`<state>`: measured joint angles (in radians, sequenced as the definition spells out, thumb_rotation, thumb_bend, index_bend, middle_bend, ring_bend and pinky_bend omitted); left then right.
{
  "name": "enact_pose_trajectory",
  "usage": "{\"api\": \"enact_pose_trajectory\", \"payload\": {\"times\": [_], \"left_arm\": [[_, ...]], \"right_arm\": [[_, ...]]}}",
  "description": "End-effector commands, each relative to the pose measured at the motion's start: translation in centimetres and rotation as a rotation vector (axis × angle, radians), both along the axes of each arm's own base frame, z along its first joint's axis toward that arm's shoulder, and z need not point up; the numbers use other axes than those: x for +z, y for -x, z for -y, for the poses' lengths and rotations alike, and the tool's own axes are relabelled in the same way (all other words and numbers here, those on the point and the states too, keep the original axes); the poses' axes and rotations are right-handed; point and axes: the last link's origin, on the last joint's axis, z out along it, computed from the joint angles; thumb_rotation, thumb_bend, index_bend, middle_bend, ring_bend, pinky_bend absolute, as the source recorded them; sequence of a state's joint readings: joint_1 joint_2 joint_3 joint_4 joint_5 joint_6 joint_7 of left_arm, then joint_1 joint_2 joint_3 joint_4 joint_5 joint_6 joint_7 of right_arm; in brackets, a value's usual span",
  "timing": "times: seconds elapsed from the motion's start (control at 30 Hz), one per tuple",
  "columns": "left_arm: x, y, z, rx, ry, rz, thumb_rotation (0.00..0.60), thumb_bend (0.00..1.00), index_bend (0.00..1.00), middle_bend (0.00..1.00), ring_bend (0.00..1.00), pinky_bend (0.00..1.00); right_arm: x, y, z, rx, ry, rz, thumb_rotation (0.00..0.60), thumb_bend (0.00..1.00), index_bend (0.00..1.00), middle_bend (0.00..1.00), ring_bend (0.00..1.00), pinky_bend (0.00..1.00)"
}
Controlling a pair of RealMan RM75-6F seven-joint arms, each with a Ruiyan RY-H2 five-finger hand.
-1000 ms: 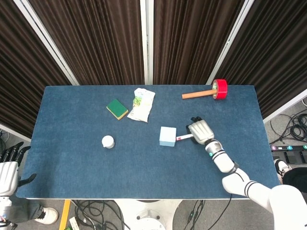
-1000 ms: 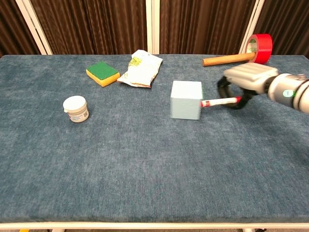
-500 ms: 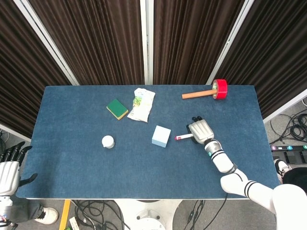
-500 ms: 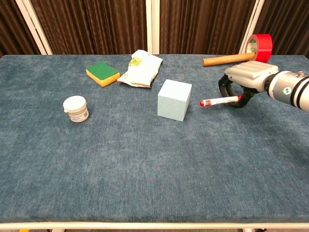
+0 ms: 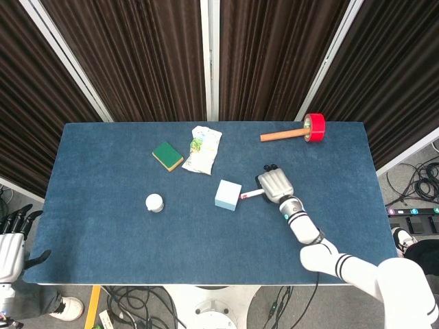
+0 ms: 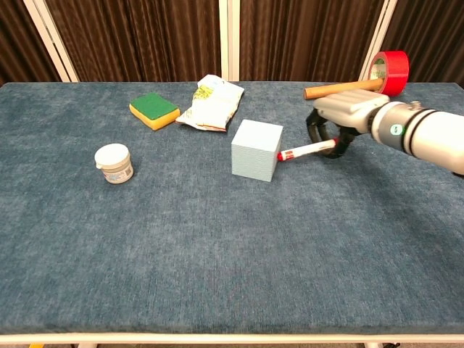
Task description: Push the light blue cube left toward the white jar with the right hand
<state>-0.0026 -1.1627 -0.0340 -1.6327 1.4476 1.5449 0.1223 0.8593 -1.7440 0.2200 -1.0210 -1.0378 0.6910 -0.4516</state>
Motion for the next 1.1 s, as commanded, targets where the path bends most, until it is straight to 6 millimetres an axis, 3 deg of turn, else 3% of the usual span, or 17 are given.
{"api": "enact_pose_trajectory", "payload": {"times": [0.03, 0.43, 0.83, 1.0, 1.1], "left_arm": [[0.0, 0.1, 0.1, 0.002, 0.000, 0.003, 0.600, 0.09, 0.26, 0.22, 0.16, 0.16], [0.1, 0.2, 0.1, 0.002, 0.001, 0.008, 0.600, 0.09, 0.26, 0.22, 0.16, 0.16], [0.0, 0.2, -0.1, 0.006, 0.008, 0.005, 0.600, 0.09, 0.26, 0.22, 0.16, 0.16], [0.0, 0.2, 0.0, 0.009, 0.009, 0.004, 0.600, 0.09, 0.26, 0.22, 0.16, 0.16], [0.1, 0.2, 0.1, 0.009, 0.004, 0.005, 0.600, 0.09, 0.26, 0.22, 0.16, 0.16]], "right_arm": [[-1.1, -1.7, 0.2, 0.007, 0.002, 0.008, 0.600, 0.48, 0.60, 0.54, 0.17, 0.18], [-3.0, -5.6, 0.4, -0.029, 0.004, 0.088, 0.600, 0.48, 0.61, 0.54, 0.17, 0.17], [-5.8, -10.8, -0.4, 0.009, -0.038, 0.127, 0.600, 0.48, 0.61, 0.54, 0.17, 0.17], [-6.6, -12.0, -0.9, 0.029, -0.051, 0.121, 0.600, 0.48, 0.61, 0.54, 0.17, 0.17], [-6.2, -11.5, -0.9, 0.031, -0.044, 0.109, 0.600, 0.48, 0.61, 0.54, 0.17, 0.16]]}}
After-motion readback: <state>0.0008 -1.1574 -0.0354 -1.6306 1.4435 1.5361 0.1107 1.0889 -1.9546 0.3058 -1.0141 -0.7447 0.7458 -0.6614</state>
